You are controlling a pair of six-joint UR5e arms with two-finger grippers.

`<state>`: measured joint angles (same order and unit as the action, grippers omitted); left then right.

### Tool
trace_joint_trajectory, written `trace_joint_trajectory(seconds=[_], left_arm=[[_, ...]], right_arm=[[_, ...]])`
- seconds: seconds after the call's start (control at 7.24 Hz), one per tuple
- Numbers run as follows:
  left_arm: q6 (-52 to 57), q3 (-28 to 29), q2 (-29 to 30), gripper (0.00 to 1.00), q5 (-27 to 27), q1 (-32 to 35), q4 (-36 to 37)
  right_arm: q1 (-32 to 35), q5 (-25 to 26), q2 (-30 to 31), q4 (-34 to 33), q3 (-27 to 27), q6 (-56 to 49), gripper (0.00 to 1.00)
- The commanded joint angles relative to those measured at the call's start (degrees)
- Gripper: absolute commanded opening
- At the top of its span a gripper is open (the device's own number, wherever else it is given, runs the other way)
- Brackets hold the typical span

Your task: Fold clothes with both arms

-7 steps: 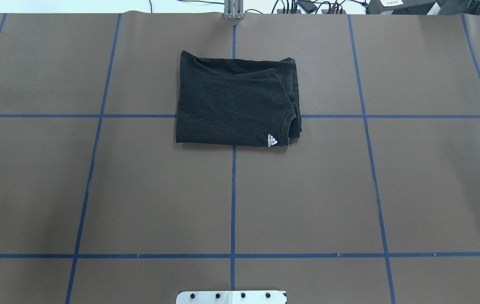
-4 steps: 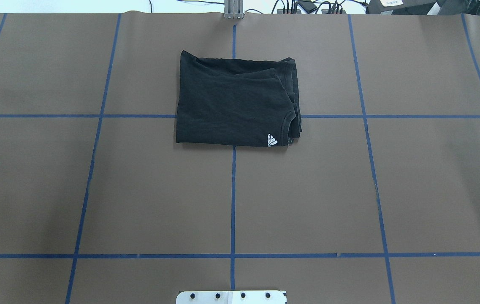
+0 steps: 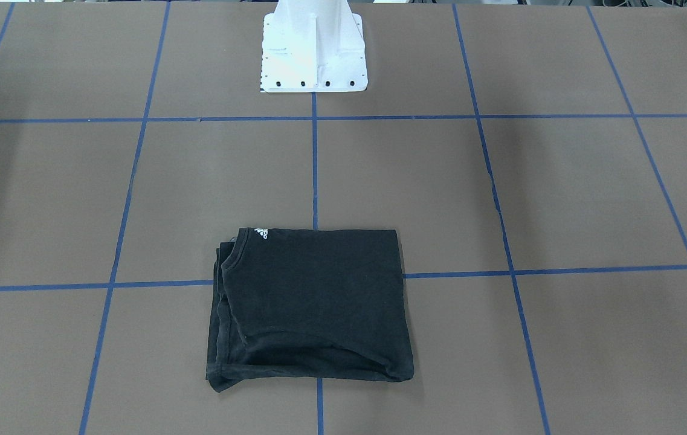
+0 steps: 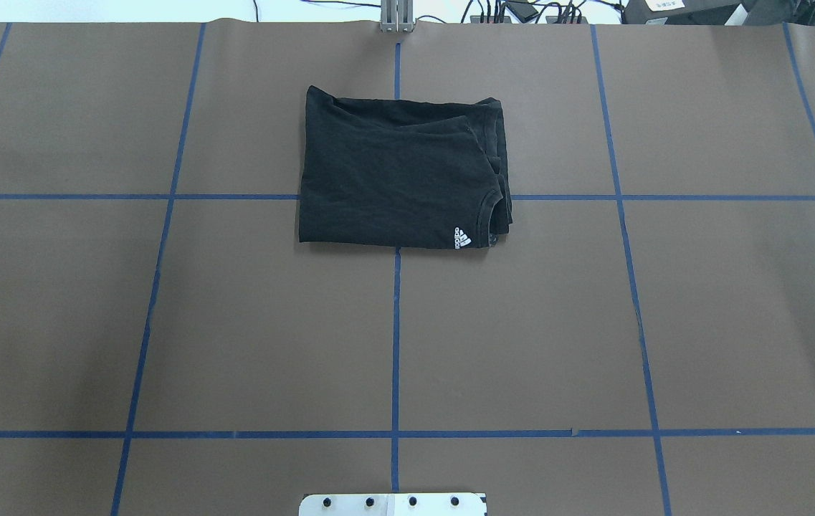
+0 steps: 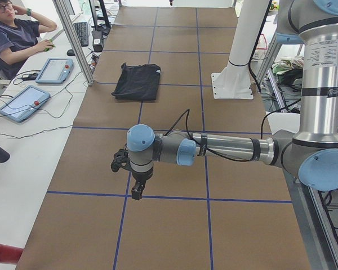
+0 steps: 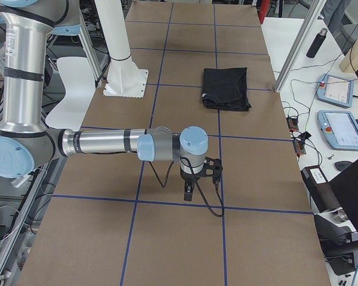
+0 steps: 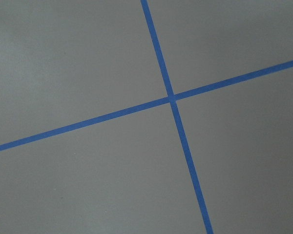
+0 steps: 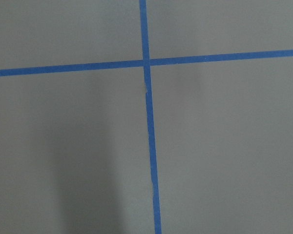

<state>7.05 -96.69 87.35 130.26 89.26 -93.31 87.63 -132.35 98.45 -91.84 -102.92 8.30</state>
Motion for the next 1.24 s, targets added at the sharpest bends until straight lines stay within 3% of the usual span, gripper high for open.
trace_joint_trajectory(seconds=[0.0,1.1], left_arm=[[-6.68,-1.12,0.01,1.0,0.17,-0.05,-0.12],[-6.97,-1.22,-0.08,1.0,2.11,-0.05,-0.03]], right_arm=[[0.0,0.07,0.07,0.0,0.0,0.14,1.0],[0.0,0.16,0.34,-0.09,0.0,0.31,1.0]])
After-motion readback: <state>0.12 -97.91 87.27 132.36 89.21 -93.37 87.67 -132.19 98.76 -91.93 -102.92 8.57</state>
